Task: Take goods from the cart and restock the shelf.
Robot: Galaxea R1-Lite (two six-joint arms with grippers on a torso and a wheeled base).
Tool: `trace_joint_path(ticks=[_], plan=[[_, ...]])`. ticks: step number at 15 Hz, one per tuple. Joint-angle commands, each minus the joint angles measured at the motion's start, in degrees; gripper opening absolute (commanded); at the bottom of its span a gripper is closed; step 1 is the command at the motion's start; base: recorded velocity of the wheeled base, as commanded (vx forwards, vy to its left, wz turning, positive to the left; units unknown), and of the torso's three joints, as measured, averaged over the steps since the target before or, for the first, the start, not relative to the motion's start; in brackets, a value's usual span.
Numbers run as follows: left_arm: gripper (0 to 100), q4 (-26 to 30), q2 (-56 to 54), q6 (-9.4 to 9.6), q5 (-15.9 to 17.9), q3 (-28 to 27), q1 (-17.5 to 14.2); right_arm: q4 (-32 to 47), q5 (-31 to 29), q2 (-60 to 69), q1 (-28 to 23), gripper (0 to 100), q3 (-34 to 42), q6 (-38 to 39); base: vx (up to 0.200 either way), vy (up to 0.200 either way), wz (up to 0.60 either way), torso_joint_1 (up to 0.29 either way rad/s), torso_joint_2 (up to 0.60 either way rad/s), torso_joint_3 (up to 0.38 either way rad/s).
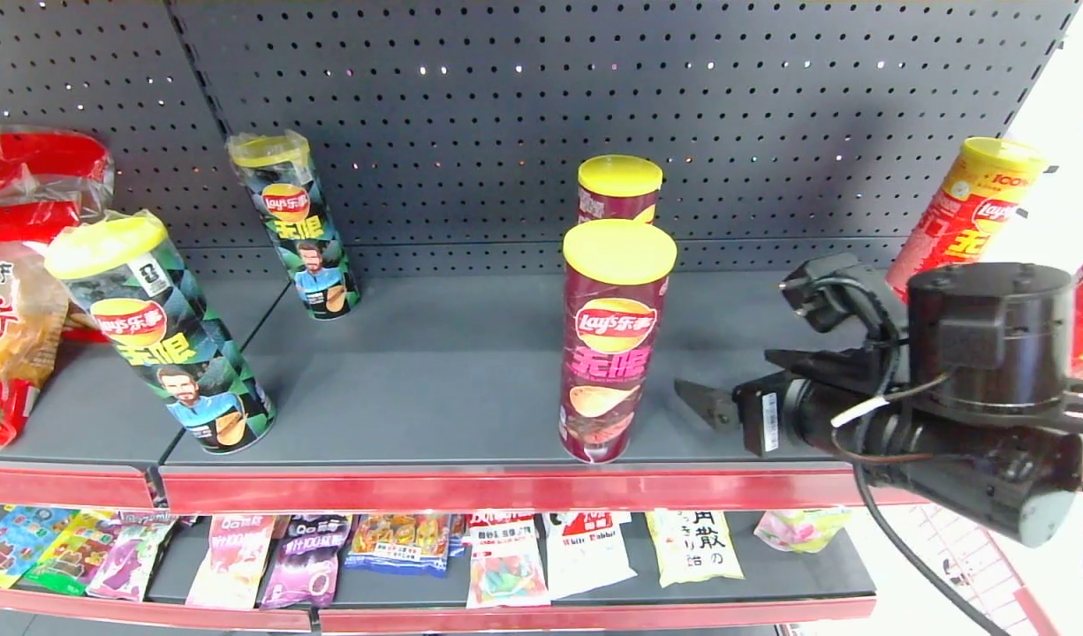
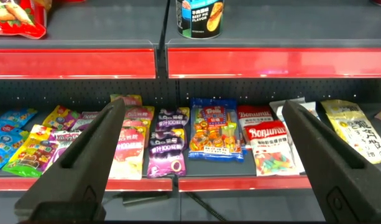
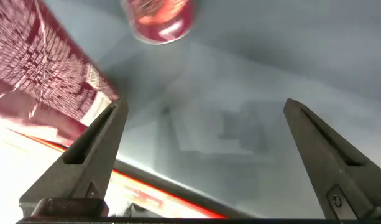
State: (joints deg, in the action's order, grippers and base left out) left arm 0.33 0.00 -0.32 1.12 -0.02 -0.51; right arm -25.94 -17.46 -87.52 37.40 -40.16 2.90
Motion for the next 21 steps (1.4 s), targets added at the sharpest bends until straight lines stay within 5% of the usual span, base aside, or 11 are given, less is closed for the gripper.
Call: trace_joint_path(ticks=[1, 5, 7, 10, 13, 15, 19, 21], plan=[[100, 0.0, 0.0, -0.03, 0.0, 0.0, 0.0, 0.1, 0.1, 14.0, -2.9, 100, 7.5, -0.1, 0.000, 0.000, 0.00, 0.000, 0.00, 0.000], [100, 0.0, 0.0, -0.03, 0.0, 0.0, 0.0, 0.6, 1.0, 31.8, -4.6, 100, 22.2, -0.1, 0.000, 0.000, 0.00, 0.000, 0.00, 0.000], [100, 0.0, 0.0, -0.03, 0.0, 0.0, 0.0, 6.1, 10.0, 46.6, -12.4, 100, 31.9, -4.7, 0.000, 0.000, 0.00, 0.000, 0.00, 0.000], [100, -0.1, 0.0, -0.03, 0.0, -0.1, 0.0, 19.3, 19.3, 57.9, -20.9, 100, 31.7, -7.3, 0.000, 0.000, 0.00, 0.000, 0.00, 0.000], [100, 0.0, 0.0, -0.03, 0.0, 0.0, 0.0, 20.6, 19.4, 62.8, -23.1, 100, 33.4, -7.2, 0.000, 0.000, 0.00, 0.000, 0.00, 0.000], [100, -0.1, 0.0, -0.03, 0.0, 0.0, 0.0, 20.8, 19.6, 67.6, -27.6, 100, 35.2, -7.2, 0.000, 0.000, 0.00, 0.000, 0.00, 0.000], [100, 0.0, 0.0, -0.03, 0.0, 0.0, 0.0, 25.9, 26.5, 81.8, -45.6, 100, 39.3, -6.2, 0.000, 0.000, 0.00, 0.000, 0.00, 0.000], [100, 0.0, 0.0, -0.03, 0.0, 0.0, 0.0, 26.6, 26.4, 81.8, -45.7, 100, 38.7, -5.5, 0.000, 0.000, 0.00, 0.000, 0.00, 0.000]])
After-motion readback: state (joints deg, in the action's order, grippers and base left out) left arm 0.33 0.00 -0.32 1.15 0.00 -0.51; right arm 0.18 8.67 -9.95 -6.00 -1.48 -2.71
